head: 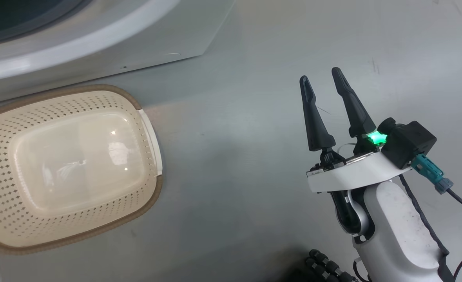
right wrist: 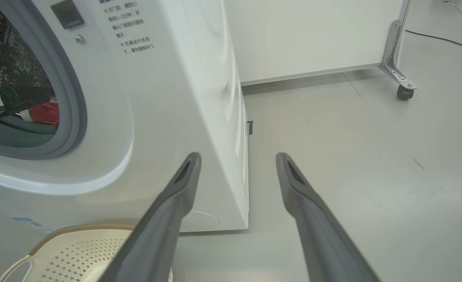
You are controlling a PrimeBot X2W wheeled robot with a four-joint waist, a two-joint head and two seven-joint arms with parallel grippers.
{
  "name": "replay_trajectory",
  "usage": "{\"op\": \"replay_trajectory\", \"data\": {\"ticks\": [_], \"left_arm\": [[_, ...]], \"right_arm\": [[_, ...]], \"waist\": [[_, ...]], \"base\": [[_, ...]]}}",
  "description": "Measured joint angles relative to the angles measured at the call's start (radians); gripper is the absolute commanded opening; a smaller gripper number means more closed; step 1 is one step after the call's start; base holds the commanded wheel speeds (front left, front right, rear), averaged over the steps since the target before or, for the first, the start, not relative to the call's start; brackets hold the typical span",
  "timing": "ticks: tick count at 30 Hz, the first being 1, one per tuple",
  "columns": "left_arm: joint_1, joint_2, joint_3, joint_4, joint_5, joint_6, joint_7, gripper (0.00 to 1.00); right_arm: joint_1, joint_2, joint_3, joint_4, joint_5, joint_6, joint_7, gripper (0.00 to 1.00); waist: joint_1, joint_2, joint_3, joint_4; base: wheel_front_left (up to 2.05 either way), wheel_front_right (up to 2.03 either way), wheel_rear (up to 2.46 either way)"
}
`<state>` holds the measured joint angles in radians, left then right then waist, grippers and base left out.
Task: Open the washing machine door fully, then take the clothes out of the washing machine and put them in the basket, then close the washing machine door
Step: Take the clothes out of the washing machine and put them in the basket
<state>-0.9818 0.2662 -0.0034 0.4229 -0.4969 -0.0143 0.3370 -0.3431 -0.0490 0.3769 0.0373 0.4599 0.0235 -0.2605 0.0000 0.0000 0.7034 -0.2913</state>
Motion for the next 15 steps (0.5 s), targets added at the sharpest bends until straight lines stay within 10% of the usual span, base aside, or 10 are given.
{"op": "replay_trajectory", "data": {"ticks": [15], "left_arm": [[-0.102, 0.043, -0.016, 0.145, 0.027, 0.028, 0.113, 1.0]], "right_arm": [[-0.023, 0.001, 0.01, 0.0, 0.031, -0.016, 0.0, 1.0]], "waist": [[0.0, 0.0, 0.041, -0.066]], "base": [[0.0, 0.0, 0.0]]}}
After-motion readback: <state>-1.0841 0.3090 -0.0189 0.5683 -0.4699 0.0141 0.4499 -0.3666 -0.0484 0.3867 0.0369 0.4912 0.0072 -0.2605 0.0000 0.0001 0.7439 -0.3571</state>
